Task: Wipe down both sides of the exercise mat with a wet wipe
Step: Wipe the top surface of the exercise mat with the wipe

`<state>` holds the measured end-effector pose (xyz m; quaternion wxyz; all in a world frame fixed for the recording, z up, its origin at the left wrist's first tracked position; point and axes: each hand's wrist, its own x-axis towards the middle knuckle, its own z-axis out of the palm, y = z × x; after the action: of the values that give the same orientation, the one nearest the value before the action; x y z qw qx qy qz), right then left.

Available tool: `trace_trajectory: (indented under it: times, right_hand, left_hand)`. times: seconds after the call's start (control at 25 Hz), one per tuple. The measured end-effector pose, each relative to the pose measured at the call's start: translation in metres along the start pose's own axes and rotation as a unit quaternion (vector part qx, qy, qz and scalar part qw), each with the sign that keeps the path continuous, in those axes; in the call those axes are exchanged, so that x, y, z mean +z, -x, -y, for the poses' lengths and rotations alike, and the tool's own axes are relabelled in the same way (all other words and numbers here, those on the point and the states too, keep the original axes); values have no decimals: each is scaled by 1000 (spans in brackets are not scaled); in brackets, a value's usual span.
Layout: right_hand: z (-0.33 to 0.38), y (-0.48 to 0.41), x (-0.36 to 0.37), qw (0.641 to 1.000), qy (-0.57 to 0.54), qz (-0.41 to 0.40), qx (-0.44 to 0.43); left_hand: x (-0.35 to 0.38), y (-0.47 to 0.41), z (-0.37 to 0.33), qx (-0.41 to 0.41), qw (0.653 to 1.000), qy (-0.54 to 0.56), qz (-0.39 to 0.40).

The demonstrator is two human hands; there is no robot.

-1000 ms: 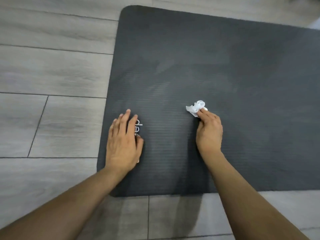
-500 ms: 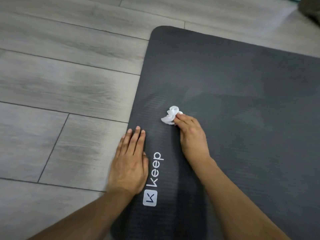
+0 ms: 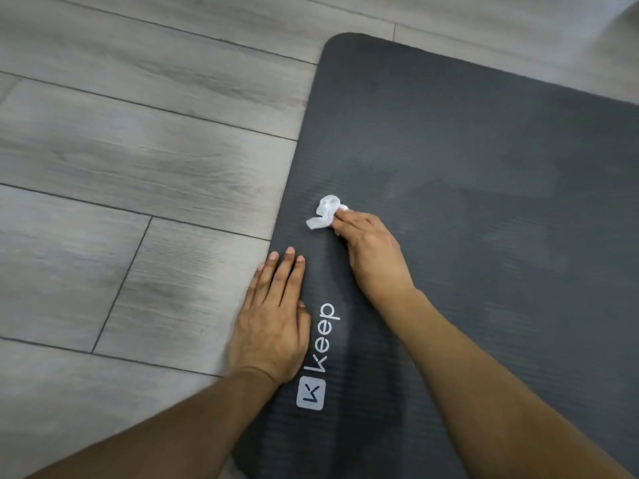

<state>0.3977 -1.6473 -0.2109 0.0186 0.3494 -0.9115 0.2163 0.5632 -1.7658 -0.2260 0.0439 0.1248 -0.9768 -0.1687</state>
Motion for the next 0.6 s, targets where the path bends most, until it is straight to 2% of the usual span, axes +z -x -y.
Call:
trace_trajectory:
  times: [0.12, 0.2, 0.48, 0.6]
  right_hand:
    - [10, -33, 0, 996, -14, -7, 82]
    - [25, -20, -2, 993, -20, -8, 117]
    - [64, 146, -28, 992, -30, -30, 119]
    - [82, 211, -34, 993, -39, -20, 113]
  left_hand:
    - [0, 1, 1, -1, 1000, 5, 2]
    - [-2, 2, 0, 0, 1000, 14, 5]
    - [-6, 3, -2, -15, 1000, 21, 12]
    - [-17, 14, -7, 18, 1000, 3, -13]
